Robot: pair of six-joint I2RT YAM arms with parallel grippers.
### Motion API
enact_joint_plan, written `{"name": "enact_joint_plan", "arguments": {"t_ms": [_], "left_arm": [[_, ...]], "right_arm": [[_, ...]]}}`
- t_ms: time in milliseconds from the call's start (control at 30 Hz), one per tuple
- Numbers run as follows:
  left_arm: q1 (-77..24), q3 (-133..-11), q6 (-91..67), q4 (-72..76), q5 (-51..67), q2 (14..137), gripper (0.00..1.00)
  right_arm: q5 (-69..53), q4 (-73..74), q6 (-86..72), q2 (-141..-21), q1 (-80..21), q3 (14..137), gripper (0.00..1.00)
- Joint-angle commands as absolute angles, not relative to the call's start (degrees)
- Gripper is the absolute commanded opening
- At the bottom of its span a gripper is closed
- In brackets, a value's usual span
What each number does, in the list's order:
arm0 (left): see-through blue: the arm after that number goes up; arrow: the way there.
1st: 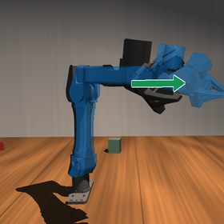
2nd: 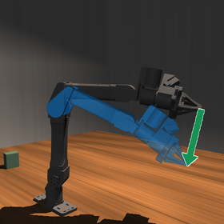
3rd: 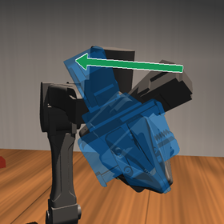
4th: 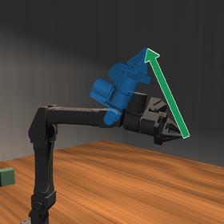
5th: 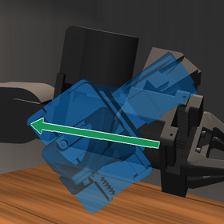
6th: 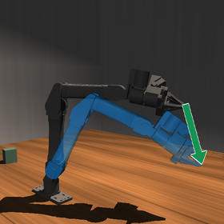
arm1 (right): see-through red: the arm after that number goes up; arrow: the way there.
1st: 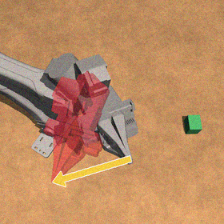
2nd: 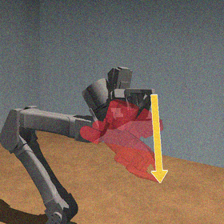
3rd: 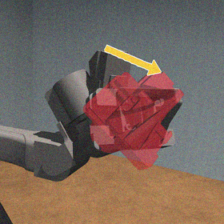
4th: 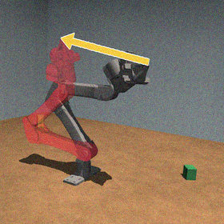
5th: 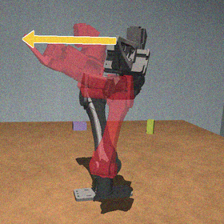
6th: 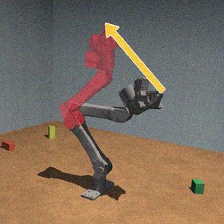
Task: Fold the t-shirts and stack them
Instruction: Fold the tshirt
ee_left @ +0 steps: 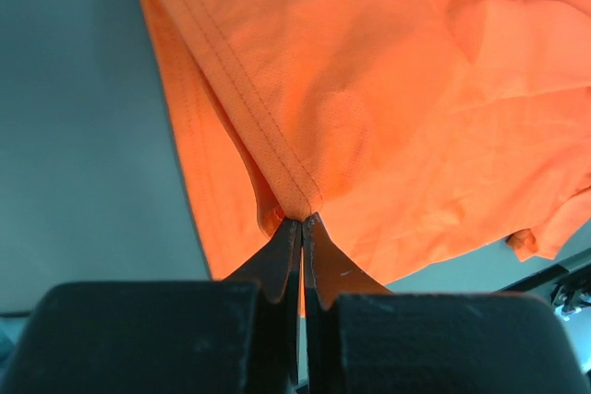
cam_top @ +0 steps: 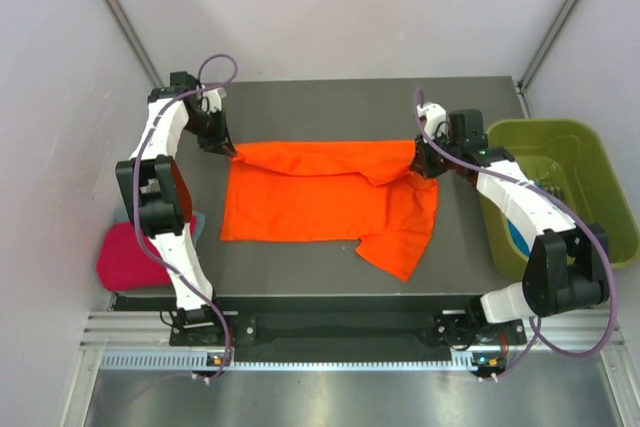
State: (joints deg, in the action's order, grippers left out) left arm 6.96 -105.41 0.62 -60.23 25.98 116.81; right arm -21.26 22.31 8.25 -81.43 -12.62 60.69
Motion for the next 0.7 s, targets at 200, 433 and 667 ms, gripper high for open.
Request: {"name": "enact_joint_plan", "arguments": {"t_ms": [200,433,667], "left_arm": [[7.4,-103.3,1.2,-62.0,21.9,115.6,0.0],[7.3,-103.4,0.1,-60.4,20.0,116.5,0.23],[7.3,-109.1,0.1,-59.0,17.5,113.6,0.45]], "right_arm": [[-21.5,17.9,9.4,-80.2,-13.3,56.3,0.0],[-19.2,15.6,11.4,-83.4,-13.3,56.2,0.17],[-16.4,17.3,13.1,-82.5,-14.0,63.4,0.51]]}}
